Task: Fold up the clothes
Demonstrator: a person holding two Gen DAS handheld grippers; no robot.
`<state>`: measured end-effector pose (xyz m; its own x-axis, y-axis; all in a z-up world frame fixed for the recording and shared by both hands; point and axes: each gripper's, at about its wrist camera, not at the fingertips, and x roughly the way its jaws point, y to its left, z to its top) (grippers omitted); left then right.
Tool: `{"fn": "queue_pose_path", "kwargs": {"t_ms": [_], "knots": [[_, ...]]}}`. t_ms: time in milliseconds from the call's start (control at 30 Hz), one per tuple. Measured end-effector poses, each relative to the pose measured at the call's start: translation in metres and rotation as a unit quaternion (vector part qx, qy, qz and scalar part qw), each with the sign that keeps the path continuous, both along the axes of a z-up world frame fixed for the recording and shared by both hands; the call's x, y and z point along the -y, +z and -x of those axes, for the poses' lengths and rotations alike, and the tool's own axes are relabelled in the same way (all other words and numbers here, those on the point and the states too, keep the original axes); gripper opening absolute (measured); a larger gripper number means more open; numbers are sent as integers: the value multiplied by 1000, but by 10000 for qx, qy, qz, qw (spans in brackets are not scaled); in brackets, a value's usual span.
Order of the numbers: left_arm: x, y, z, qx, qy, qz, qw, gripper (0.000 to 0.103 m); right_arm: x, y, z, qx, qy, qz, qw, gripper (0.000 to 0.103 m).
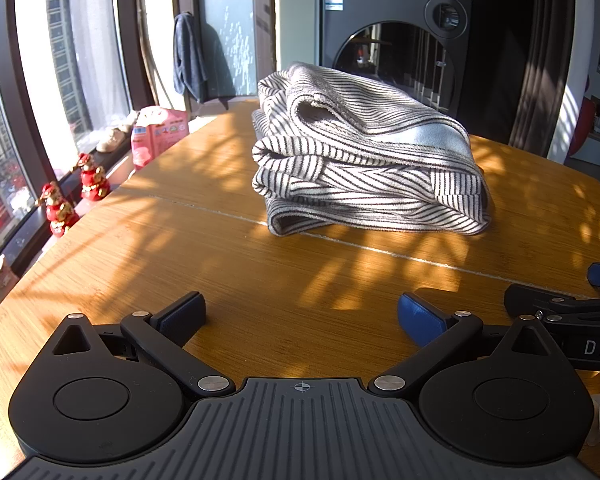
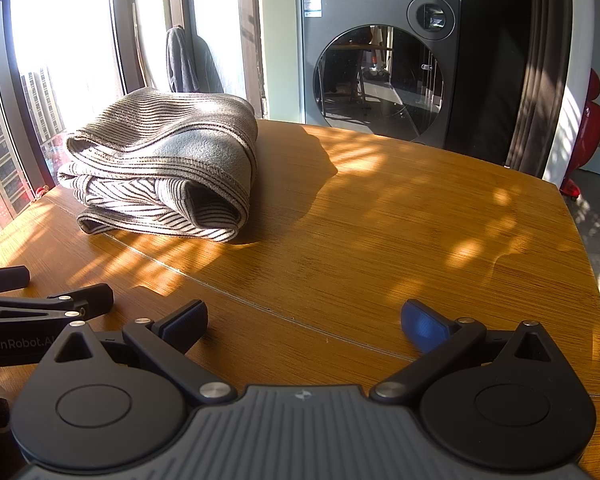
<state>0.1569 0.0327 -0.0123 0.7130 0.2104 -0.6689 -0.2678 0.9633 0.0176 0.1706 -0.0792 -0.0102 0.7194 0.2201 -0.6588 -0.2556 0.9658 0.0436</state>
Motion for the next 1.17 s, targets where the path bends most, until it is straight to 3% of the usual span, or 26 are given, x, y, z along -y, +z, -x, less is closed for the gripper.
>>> {"fn": "queue_pose_path", "kwargs": {"t_ms": [1033, 1167], "knots": [[0, 0, 0, 6, -17, 5, 10000, 103, -2, 0, 0, -4, -6, 60, 10000, 103], [-10, 2, 6, 150, -57, 255, 9995, 103, -4, -1, 0, -4, -77, 146, 9999, 103]]}}
